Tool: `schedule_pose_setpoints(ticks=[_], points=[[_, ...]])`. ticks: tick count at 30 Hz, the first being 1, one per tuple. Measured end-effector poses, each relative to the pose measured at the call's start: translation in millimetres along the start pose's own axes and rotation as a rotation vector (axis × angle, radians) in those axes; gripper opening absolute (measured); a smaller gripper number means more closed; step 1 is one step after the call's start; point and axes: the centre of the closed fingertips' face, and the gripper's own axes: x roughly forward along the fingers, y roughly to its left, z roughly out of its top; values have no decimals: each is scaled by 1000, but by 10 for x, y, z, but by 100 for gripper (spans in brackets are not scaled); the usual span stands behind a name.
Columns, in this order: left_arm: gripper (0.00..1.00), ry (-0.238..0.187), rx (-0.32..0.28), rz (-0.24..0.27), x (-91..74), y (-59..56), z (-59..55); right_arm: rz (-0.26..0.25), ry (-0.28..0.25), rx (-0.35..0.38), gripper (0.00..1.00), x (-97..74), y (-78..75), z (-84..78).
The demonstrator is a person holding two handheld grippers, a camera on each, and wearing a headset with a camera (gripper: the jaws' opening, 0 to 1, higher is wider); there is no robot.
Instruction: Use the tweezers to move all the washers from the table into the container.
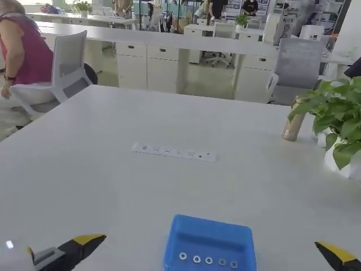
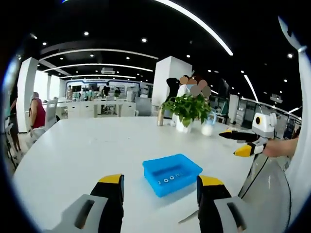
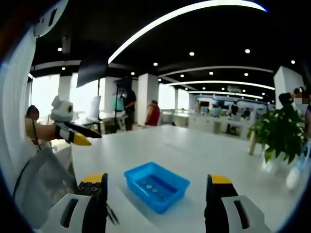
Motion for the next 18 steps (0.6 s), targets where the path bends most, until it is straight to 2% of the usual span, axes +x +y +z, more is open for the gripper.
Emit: schedule_pose_setpoints(ticks=[1, 3, 8, 11, 15, 16, 18], points=[[63, -33, -31, 7, -14, -3, 46, -6, -4, 0, 81, -8, -7, 5], [66, -58, -50, 0, -26, -23, 80, -16, -13, 13, 81, -15, -2, 6], [78, -67, -57, 28, -45, 4, 91, -39, -12, 2, 90, -29, 37, -15], [85, -74, -53, 33, -56, 23, 92, -65, -37, 23, 98, -52, 12, 16], [97, -65, -46, 48, -33, 41, 72, -87, -54, 63, 99, -84, -61, 17], [99, -70, -47, 52, -33, 45, 78, -88, -62, 71, 99, -80, -85, 23], [99, -106, -69, 52, -42, 35, 134, -90, -65, 86, 99, -72, -110, 24]])
